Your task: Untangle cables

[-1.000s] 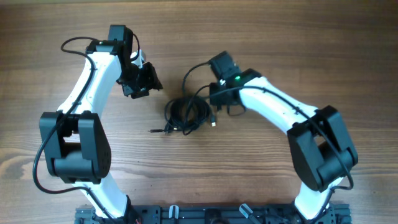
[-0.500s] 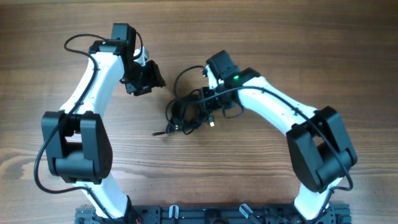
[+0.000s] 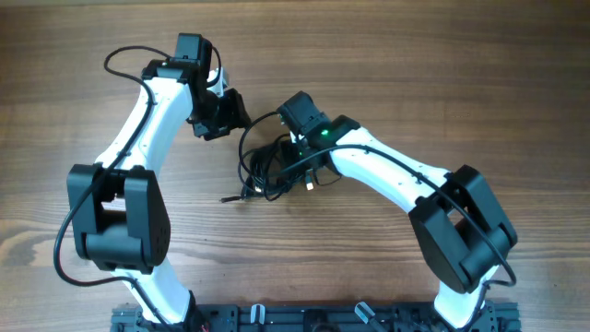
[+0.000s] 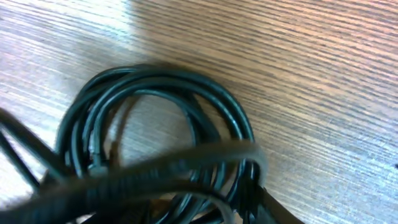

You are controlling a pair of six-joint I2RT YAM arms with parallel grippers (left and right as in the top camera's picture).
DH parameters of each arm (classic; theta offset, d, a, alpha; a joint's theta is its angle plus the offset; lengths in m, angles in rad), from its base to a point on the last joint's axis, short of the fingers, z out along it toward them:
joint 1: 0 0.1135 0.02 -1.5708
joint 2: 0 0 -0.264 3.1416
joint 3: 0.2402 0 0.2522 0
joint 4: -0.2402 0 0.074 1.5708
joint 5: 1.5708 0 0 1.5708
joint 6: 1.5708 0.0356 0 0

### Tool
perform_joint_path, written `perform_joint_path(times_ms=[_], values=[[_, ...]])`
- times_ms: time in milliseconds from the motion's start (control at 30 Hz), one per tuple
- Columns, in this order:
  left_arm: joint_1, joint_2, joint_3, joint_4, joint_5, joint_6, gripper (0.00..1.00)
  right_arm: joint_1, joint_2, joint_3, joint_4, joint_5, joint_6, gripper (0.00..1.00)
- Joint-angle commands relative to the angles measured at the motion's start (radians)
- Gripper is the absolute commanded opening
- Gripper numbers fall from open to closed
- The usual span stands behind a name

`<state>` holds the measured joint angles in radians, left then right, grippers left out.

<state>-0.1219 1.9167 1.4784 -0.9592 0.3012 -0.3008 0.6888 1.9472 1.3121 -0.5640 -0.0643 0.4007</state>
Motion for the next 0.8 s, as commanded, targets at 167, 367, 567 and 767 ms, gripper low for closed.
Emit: perform_joint_path(times_ms=[167, 367, 567, 767], values=[[0.000, -0.009, -0.069, 0.084, -0.101, 0.008, 0.54, -0.033, 0.019, 0.057, -0.024, -0.004, 0.029, 0.32], [0.000, -0.009, -0.106, 0.122, -0.102, 0.008, 0.55, -0.047, 0.014, 0.124, -0.091, -0.021, 0.028, 0.04], [0.000, -0.009, -0.106, 0.123, -0.105, 0.008, 0.55, -0.046, 0.014, 0.122, -0.103, -0.050, 0.047, 0.34], [0.000, -0.009, -0.106, 0.123, -0.105, 0.008, 0.55, -0.046, 0.014, 0.121, -0.119, -0.158, 0.048, 0.41]])
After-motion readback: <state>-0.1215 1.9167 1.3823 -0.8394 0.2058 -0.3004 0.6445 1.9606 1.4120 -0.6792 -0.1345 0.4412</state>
